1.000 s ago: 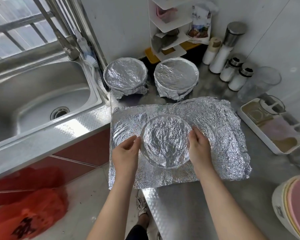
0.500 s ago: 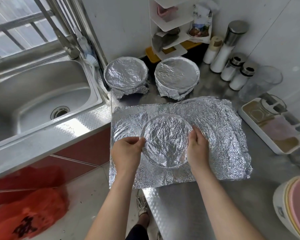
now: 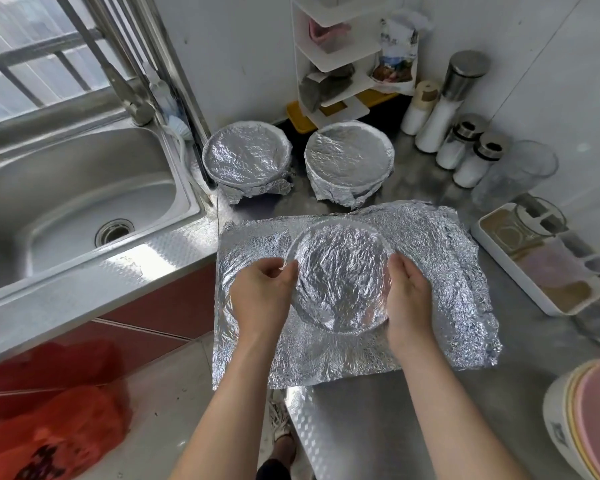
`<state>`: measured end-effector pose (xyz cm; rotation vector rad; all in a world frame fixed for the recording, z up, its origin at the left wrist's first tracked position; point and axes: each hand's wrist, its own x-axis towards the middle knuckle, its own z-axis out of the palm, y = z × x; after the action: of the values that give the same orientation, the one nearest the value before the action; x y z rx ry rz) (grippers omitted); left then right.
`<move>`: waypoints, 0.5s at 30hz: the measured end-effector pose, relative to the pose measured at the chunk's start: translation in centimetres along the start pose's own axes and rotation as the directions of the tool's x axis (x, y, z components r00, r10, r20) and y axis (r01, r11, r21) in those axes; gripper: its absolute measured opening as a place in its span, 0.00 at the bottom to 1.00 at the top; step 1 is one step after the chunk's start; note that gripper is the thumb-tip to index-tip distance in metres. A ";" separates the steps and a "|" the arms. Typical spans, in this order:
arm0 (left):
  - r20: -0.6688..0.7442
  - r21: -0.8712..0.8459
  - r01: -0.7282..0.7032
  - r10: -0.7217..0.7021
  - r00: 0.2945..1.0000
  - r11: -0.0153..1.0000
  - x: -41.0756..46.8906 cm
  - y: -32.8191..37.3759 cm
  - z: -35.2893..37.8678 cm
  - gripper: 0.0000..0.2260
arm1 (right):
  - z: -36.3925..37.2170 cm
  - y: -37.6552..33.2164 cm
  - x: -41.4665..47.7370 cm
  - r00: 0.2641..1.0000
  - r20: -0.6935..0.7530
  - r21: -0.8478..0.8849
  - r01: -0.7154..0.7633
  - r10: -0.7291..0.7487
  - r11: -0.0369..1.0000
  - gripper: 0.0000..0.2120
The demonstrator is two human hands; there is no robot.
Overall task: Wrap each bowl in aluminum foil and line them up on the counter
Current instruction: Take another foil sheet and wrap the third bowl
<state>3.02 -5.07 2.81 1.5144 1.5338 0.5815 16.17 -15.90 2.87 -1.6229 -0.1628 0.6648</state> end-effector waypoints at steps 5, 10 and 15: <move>0.076 0.016 -0.089 0.088 0.993 0.996 2.3 3.1 2.0 0.06 | -1.4 -0.7 2.3 0.998 0.045 0.029 -0.055 0.054 0.998 0.11; 0.163 0.051 -0.127 0.117 0.980 0.991 4.1 3.6 3.4 0.06 | -2.3 0.7 2.9 0.993 0.007 -0.021 -0.122 0.122 0.992 0.08; 0.190 0.116 -0.204 0.180 0.965 0.972 4.8 3.8 4.0 0.05 | -2.5 0.5 3.2 0.991 0.004 -0.003 -0.131 0.131 0.991 0.09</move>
<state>9.00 -0.92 2.74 1.7826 1.3195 0.4443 19.95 -16.63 1.37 -1.6446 -0.0606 0.7690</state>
